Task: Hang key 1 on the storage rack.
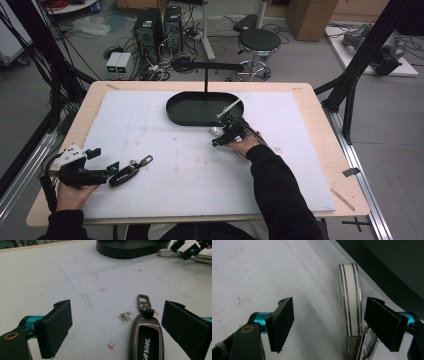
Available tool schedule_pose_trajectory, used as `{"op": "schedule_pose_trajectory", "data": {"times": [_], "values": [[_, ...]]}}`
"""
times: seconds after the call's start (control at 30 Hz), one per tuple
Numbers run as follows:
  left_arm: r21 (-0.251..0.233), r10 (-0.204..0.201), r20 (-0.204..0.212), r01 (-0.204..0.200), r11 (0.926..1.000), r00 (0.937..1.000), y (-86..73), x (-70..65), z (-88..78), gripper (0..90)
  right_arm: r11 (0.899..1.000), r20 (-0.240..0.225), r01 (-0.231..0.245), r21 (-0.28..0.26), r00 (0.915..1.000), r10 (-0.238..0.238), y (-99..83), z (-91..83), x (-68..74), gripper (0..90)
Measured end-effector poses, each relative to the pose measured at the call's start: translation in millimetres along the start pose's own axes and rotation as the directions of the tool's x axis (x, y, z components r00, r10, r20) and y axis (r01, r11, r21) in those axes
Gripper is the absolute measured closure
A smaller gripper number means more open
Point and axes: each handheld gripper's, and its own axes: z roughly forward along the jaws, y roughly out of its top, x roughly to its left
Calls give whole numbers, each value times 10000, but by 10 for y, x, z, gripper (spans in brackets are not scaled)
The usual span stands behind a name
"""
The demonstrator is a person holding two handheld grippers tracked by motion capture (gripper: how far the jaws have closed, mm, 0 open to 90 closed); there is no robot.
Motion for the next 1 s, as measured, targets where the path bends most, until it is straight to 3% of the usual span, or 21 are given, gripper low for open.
{"op": "schedule_pose_trajectory", "data": {"times": [0.2,0.27,0.47,0.67,0.8,0.9,1.0], "values": [[37,2,25,-2,10000,10000,0,2,5,103,9992,413,-299,-247,9987,309,9,-14,-44,357],[6,-21,13,21,10000,10000,0,2,7,102,9991,259,-370,-223,9990,375,2,-13,-72,393],[-11,-25,-2,25,10000,10000,0,4,-1,103,9994,757,-355,-44,9965,358,-3,24,-90,531],[-15,-24,8,24,10000,10000,0,5,-1,102,10000,1077,61,-17,9942,-59,-3,42,-69,607],[-31,-35,16,35,10000,10000,-1,7,-2,102,9998,1043,197,-87,9944,-187,0,41,-50,734],[-63,-68,52,68,10000,10000,0,8,-3,102,9984,1161,563,-61,9917,-552,3,44,-7,743],[-78,-73,43,73,9999,10000,0,9,-4,102,9981,1105,606,-69,9921,-595,9,42,16,746]]}}
